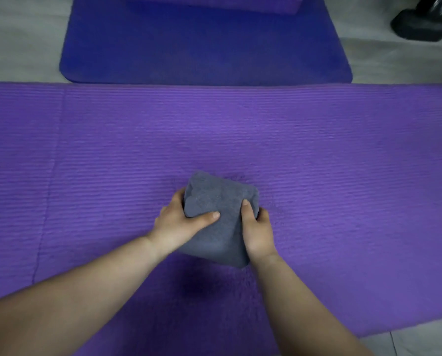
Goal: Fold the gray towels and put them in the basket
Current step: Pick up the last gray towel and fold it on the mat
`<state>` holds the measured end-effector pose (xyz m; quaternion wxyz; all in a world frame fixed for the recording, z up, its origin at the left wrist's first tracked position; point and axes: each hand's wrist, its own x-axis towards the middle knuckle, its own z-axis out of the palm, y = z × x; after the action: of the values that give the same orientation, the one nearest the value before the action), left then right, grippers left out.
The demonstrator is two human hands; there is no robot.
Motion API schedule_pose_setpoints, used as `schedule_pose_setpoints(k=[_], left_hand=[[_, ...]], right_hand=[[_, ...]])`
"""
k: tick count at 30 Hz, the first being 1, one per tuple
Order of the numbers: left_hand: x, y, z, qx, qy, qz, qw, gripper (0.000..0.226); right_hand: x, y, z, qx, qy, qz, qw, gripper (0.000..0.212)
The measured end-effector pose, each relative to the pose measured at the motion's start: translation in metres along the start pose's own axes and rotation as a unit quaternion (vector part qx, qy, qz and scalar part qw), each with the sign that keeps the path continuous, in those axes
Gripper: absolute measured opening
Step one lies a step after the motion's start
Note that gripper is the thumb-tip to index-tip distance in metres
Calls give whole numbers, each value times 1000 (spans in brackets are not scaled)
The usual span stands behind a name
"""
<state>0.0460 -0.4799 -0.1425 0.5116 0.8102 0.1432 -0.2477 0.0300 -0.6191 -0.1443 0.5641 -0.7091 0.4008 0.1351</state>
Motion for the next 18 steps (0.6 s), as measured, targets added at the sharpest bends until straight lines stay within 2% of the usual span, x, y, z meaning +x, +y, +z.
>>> schedule_pose_setpoints(k=[4, 8, 9, 12, 13, 14, 16, 17, 18], left_hand=[[-3, 5, 1, -101, -15, 27, 994, 90], [-2, 13, -12, -193, -67, 38, 978, 71], [-2, 15, -14, -216, -76, 41, 972, 68], [0, 26, -21, -263, -103, 49, 958, 60], [1, 30, -23, -267, -110, 48, 956, 57], [3, 35, -26, -271, -115, 43, 955, 53], [3, 47, -31, -287, -107, 29, 952, 42], [0, 55, -34, -296, -93, 22, 950, 38], [-4, 63, -38, -306, -77, 16, 949, 36]], right_hand=[[-8, -2, -11, 124, -99, 36, 987, 13], [-7, -1, -18, 160, -137, 27, 977, 10], [-6, -3, -19, 156, -142, 8, 977, 18], [-1, -24, -24, 148, -202, -33, 968, 76], [2, -33, -27, 140, -208, -46, 967, 80], [5, -42, -30, 133, -216, -62, 965, 66], [5, -69, -35, 130, -218, -91, 963, 19], [4, -84, -35, 118, -212, -106, 964, 10], [1, -98, -34, 103, -213, -124, 964, 12]])
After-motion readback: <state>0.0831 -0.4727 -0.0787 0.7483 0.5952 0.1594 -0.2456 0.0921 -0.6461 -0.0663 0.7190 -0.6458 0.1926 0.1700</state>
